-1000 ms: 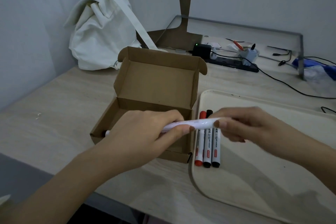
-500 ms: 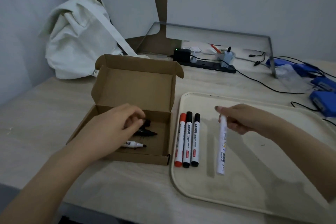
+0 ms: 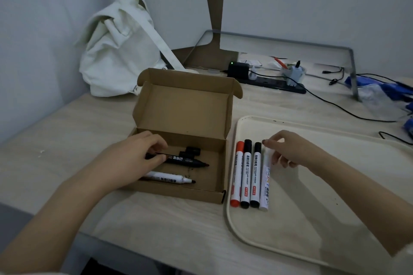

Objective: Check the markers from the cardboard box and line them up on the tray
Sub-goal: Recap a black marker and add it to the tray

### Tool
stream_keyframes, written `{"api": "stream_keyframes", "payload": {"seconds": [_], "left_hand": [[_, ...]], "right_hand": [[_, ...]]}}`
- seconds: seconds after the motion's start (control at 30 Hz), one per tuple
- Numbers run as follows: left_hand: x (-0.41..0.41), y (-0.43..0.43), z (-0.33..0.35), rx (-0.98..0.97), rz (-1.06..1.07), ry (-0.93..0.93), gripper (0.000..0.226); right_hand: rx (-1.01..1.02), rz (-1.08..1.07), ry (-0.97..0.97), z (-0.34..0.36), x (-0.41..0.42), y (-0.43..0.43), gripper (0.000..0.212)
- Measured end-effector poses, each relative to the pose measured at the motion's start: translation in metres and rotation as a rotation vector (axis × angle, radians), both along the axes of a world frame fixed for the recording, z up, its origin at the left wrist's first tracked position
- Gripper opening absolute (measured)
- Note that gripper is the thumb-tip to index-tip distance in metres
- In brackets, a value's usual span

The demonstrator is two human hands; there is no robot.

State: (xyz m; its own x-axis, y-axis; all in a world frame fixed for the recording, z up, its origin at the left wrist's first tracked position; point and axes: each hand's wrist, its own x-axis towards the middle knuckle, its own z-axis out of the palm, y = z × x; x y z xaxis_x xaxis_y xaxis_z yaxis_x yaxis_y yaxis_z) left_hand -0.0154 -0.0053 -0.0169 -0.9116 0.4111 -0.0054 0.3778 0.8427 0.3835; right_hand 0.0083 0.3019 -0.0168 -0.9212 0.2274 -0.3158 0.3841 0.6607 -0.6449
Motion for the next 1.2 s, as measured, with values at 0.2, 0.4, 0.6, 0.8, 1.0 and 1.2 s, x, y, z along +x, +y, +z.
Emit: {"api": "stream_keyframes", "payload": {"seconds": [0.2,0.4,0.6,0.8,1.0,1.2], "left_hand": [[-0.009,-0.007,-0.002,-0.113,-0.039,-0.069,0.026],[-0.016,-0.007,-0.001,-0.201,-0.112,-0.104,0.026],[-0.017,-0.007,-0.003,-0.14,-0.118,-0.002,0.024],[-0.026,0.009,-0.006,-0.32,-0.249,0.06,0.027],[-0.032,0.002,0.003,-0.323,-0.327,0.267,0.022],[-0.022,-0.048,0.021,0.046,-0.06,0.37,0.013]], "right_hand": [[0.228,0.102,0.264,0.025,-0.004,-0.022,0.015],[0.323,0.37,0.389,0.036,-0.007,-0.081,0.013],[0.483,0.636,0.359,0.024,-0.014,-0.12,0.019],[0.623,0.649,0.372,0.013,-0.027,-0.124,0.021],[0.644,0.612,0.425,0.02,-0.038,-0.117,0.021],[0.561,0.504,0.542,0.026,-0.041,-0.111,0.02]]}}
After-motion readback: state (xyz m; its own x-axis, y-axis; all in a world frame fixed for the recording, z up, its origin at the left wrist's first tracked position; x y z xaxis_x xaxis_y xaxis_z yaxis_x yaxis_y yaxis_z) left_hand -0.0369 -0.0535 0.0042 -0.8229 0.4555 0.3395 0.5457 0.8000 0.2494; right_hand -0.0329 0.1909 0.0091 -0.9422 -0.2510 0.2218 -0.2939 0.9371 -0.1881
